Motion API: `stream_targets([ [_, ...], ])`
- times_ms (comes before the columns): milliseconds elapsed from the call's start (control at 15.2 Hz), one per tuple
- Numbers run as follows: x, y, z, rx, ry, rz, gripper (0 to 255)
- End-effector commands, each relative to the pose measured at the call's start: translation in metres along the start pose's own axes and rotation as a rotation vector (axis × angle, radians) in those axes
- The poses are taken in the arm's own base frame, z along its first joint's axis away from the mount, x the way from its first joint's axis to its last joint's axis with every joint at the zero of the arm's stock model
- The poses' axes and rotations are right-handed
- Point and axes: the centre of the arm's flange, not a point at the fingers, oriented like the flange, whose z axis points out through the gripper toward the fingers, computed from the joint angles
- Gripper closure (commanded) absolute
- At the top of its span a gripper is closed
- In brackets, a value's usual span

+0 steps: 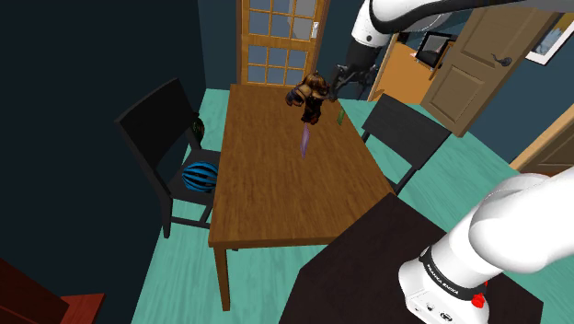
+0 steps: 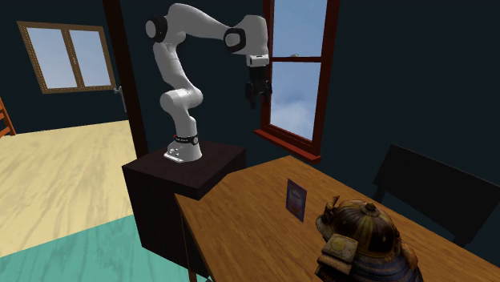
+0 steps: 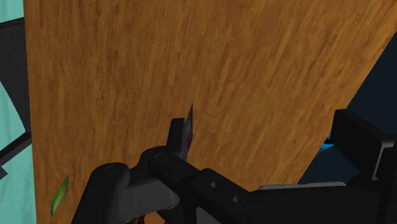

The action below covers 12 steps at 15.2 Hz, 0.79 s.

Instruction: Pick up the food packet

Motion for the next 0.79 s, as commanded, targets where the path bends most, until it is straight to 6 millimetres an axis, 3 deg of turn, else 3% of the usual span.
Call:
stream_targets([
  [0, 0.019, 0.004, 0.021, -0.002, -0.005, 0.029, 0],
  [726, 0.110, 0.023, 0.136, -0.012, -0.037, 0.182, 0],
])
